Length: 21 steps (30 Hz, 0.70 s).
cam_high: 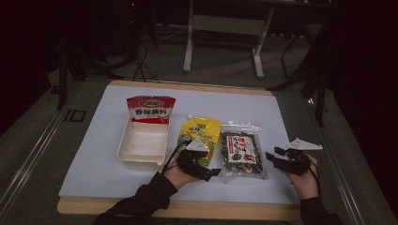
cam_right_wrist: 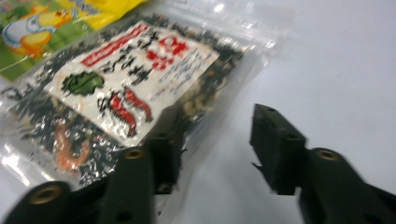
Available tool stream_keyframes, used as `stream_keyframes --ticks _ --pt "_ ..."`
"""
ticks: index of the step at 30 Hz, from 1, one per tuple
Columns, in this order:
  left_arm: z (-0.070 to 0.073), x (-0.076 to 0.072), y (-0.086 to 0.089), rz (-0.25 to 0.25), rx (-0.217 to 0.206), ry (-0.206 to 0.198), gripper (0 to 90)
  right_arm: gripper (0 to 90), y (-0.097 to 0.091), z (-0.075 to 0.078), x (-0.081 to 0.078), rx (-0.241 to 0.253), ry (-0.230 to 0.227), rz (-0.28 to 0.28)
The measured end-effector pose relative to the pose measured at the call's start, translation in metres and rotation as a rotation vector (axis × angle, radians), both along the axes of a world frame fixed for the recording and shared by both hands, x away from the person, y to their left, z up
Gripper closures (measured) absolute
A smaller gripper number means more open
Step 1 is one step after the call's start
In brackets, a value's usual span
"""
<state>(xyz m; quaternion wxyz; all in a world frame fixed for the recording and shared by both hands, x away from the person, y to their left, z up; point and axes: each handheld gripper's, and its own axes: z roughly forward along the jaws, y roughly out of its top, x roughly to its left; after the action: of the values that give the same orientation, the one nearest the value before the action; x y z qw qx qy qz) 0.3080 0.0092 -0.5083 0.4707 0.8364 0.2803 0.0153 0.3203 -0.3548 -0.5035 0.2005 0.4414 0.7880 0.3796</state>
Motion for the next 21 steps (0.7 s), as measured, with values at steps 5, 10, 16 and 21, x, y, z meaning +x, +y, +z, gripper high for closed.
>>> stream_keyframes --ticks 5,10,16,21 --pt "-0.008 0.024 -0.014 0.036 0.015 0.079 16.8 31.2 0.002 0.002 -0.003 0.012 -0.036 0.001" --pt "-0.017 0.037 -0.022 0.056 0.005 0.15 22.7 18.4 0.001 0.003 -0.004 0.04 -0.037 0.039" --pt "-0.032 0.053 -0.032 0.053 -0.015 0.261 30.6 16.9 0.0 0.002 -0.004 0.047 -0.041 0.043" --pt "-0.037 0.059 -0.035 0.051 -0.026 0.313 32.8 16.9 0.001 -0.001 -0.004 0.048 -0.031 0.048"
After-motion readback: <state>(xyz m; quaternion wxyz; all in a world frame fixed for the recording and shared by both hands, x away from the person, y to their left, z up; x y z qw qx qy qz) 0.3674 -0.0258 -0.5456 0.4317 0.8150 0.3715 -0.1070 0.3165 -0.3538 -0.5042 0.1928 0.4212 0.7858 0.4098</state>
